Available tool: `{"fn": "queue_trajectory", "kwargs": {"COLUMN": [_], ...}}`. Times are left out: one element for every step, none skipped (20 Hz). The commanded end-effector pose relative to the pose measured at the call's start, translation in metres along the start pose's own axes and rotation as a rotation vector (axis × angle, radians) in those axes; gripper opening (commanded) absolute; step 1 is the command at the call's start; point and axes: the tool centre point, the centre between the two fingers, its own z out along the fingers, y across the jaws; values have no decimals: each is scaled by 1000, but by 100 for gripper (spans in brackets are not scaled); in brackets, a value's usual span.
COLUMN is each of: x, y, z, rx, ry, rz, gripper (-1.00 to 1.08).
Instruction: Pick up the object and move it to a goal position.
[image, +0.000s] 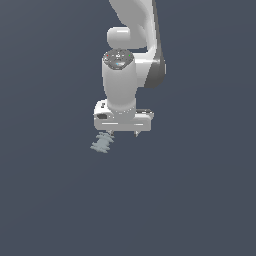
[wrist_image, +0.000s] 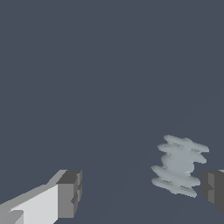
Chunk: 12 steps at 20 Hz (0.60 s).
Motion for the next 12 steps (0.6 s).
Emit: {"fn": "queue_trajectory", "kwargs": {"x": [0, 0, 0, 0, 0, -1, -1, -1, -1, -1, 0, 0], "y": [0, 1, 3, 7, 12, 18, 23, 26, 28, 28, 29, 28], "z": [0, 0, -1, -2, -4, -7, -10, -12, -15, -16, -17, -17], "rx": [0, 0, -1, -3, -5, -7, -9, -11, -12, -13, -13, -13], "ry": [0, 0, 0, 0, 1, 1, 1, 1, 2, 2, 2, 2], "rz": [0, 1, 6, 12, 21, 31, 40, 45, 48, 49, 49, 48], "gripper": [100, 100, 100, 100, 100, 100, 100, 100, 100, 100, 100, 100]}}
